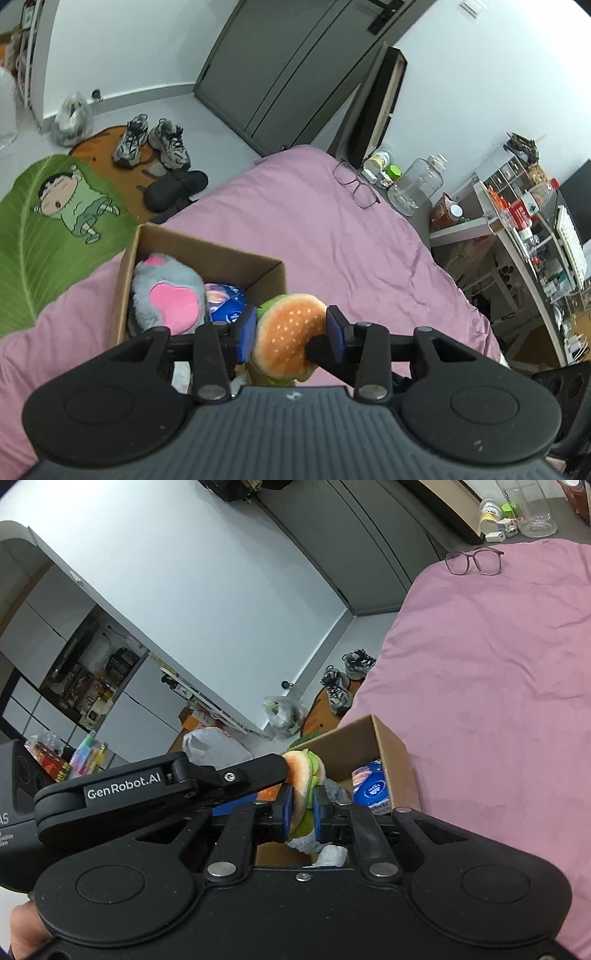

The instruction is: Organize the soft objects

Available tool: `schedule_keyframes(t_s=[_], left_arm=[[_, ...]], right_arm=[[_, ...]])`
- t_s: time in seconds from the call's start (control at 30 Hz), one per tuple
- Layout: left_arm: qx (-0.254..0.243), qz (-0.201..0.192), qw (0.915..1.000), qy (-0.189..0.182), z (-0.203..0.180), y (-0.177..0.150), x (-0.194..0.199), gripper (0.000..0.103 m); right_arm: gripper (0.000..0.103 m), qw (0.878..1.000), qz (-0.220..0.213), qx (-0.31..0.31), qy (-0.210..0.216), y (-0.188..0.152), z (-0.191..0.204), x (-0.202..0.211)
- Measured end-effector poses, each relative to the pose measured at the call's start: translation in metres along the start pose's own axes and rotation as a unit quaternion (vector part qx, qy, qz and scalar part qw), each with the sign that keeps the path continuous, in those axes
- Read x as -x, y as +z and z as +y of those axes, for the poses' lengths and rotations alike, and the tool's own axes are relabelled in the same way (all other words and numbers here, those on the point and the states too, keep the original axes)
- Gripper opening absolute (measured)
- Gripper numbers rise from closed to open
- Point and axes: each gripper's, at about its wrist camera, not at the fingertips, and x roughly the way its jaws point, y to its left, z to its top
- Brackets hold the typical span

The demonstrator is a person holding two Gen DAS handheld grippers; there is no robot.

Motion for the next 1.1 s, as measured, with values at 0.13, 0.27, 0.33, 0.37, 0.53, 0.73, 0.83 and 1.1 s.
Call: schedule_keyframes(t_s=[0.13, 0.27, 0.33, 0.37, 0.53, 0.73, 0.83, 1.1], left_arm=[[0.012, 0.001, 0.9997, 0.020, 0.010, 0.001, -0.004, 0.044], [0.028, 0.010, 0.9986, 0.043, 0.020, 0.004, -0.005, 0.048], [0.033, 0.007, 0.9985, 0.043, 0.024, 0.005, -0.003, 0.052], [0.031, 0.007, 0.9985, 0.045, 0.024, 0.005, -0.001, 0.057], [-0.009, 0.006, 0.9983, 0.058, 0.012, 0.001, 0.005, 0.072], [-0.044, 0.014, 0.9967, 0.067, -0.003, -0.004, 0.019, 0.076], [-0.049, 0.016, 0.9952, 0.084, -0.006, -0.008, 0.031, 0.076], [-0.077, 0.009, 0.9918, 0.102, -0.025, -0.025, 0.077, 0.092]], right_arm=[[0.050, 1.000, 0.008, -0.007, -0.012, -0.001, -0.006, -0.004], [0.052, 1.000, 0.006, -0.004, -0.023, -0.001, -0.010, 0.000], [0.055, 1.000, 0.004, -0.005, -0.026, -0.001, -0.011, 0.004], [0.055, 1.000, 0.004, -0.004, -0.028, -0.001, -0.011, 0.007], [0.067, 0.999, 0.002, 0.015, -0.047, 0.001, -0.010, 0.025], [0.075, 0.996, 0.005, 0.052, -0.066, 0.004, 0.002, 0.051], [0.093, 0.996, 0.002, 0.065, -0.067, 0.008, 0.008, 0.067], [0.103, 0.992, -0.021, 0.101, -0.076, 0.024, 0.013, 0.118]])
